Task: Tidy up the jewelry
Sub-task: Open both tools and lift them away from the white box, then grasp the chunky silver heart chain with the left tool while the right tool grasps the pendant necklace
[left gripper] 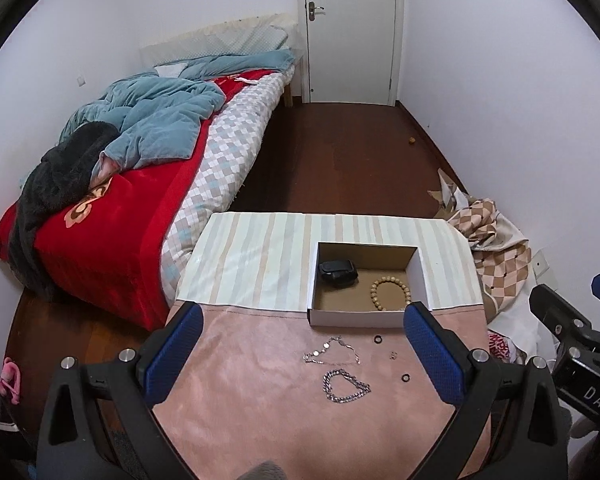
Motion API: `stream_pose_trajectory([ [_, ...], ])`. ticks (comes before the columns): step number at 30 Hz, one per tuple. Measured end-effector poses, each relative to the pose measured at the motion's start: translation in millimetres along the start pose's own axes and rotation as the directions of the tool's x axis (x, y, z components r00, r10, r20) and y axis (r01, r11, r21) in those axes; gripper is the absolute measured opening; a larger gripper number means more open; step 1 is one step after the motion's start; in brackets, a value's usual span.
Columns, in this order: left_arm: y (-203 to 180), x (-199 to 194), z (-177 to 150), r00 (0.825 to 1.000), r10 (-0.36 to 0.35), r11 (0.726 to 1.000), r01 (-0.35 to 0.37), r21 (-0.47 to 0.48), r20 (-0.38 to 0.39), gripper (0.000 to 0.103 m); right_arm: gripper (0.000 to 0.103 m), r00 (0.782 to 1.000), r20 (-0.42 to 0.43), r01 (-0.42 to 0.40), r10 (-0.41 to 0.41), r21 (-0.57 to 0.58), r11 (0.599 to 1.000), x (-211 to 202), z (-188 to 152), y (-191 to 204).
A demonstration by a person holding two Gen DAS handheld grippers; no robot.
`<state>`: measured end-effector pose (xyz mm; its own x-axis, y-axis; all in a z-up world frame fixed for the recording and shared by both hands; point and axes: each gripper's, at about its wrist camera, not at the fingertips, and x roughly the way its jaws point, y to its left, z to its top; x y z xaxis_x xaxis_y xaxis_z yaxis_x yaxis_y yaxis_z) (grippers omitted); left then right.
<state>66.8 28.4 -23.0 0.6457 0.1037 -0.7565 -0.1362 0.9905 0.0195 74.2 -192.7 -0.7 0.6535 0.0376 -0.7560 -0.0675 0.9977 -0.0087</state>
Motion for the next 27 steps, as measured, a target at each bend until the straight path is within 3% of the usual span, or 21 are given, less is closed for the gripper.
stream_pose_trajectory([
  [7, 7, 11, -22, 0.999, 0.033, 0.998, -0.034, -0.048, -0.018, 0.102, 0.100, 0.999, 0.001, -0.050, 0.050, 0.047, 0.998, -2, -14, -11],
  [13, 23, 58, -58, 0.988, 0.063, 0.994, -0.075, -0.083, -0.138, 0.102, 0.100, 0.981, -0.154, -0.103, 0.120, 0.115, 0.988, 63, -62, -22],
  [19, 23, 123, -101, 0.951, 0.084, 0.994, -0.101, -0.042, -0.296, 0.102, 0.079, 0.945, -0.287, -0.106, 0.153, 0.172, 0.979, 130, -118, -26],
  [25, 7, 179, -122, 0.913, 0.008, 0.998, -0.032, -0.052, -0.408, 0.101, 0.079, 0.938, -0.324, -0.046, 0.122, 0.235, 0.971, 156, -151, -52],
  [27, -2, 191, -124, 0.906, -0.001, 0.999, -0.017, -0.040, -0.422, 0.094, 0.079, 0.937, -0.331, -0.029, 0.113, 0.248, 0.968, 160, -153, -62],
])
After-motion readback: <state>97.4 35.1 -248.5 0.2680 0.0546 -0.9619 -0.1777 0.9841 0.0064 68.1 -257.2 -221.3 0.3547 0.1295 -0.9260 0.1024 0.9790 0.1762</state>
